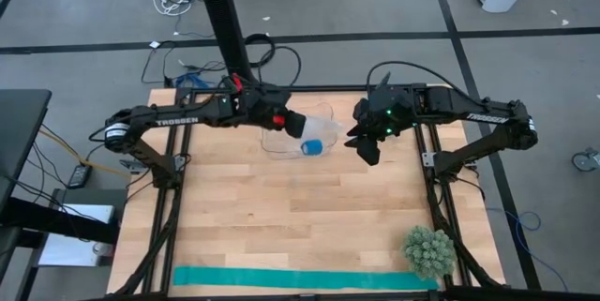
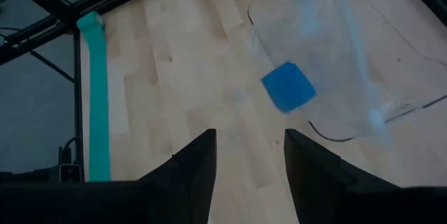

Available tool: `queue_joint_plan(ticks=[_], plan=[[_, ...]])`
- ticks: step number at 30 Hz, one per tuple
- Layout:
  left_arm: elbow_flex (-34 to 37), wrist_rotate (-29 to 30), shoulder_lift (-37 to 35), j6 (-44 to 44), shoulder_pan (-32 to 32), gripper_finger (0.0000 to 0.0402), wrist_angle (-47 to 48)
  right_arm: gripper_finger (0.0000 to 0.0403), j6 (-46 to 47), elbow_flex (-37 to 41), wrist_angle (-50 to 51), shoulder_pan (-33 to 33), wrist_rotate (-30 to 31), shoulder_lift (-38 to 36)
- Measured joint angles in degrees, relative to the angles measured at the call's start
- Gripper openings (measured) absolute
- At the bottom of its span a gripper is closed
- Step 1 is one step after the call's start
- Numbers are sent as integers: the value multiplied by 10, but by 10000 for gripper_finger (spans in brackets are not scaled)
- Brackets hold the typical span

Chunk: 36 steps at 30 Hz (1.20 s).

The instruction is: Roll bandage

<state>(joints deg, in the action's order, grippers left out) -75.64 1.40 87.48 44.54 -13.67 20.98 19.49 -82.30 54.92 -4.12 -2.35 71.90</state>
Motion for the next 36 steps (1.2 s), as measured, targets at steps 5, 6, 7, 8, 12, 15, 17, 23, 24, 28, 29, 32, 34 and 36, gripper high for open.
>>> queue_joint_plan(ticks=[5, 6, 7, 8, 12, 15, 17, 23, 24, 28, 29, 32, 34, 36], plan=[[0, -21, 0, -33, -29, 4, 42, 157, 2, 0, 0, 0, 0, 0], [0, -19, 0, -42, -32, 4, 44, 156, 4, 0, 0, 0, 0, 0], [0, -15, 0, -53, -35, 4, 46, 156, 5, 0, 0, 0, 0, 0], [0, -12, 0, -63, -39, 4, 47, 156, 5, 0, 0, 0, 0, 0], [0, 7, 0, -95, -56, 4, 59, 155, 8, 0, -2, 0, 0, 0], [0, 22, 0, -109, -68, 5, 94, 155, 11, 0, -2, 0, 0, 0], [0, 24, 0, -122, -74, 5, 110, 155, 11, 0, -2, 0, 0, 0], [0, 34, 13, -147, -78, 5, 130, 155, 14, 0, -2, 0, 7, 0], [0, 32, 21, -152, -78, 5, 132, 155, 14, 0, -2, 0, 7, 0], [0, 6, 59, -159, -78, 3, 127, 155, 15, 0, -4, 0, 8, 1], [0, 6, 68, -160, -78, 3, 126, 155, 16, 0, -5, 0, 8, 1], [0, 8, 91, -162, -77, 3, 118, 155, 24, 0, -4, 0, 8, 1], [0, 9, 102, -174, -76, 3, 117, 155, 27, 0, -5, 0, 8, 1], [0, 14, 110, -190, -76, 3, 123, 155, 28, 0, -3, 0, 8, 1]])
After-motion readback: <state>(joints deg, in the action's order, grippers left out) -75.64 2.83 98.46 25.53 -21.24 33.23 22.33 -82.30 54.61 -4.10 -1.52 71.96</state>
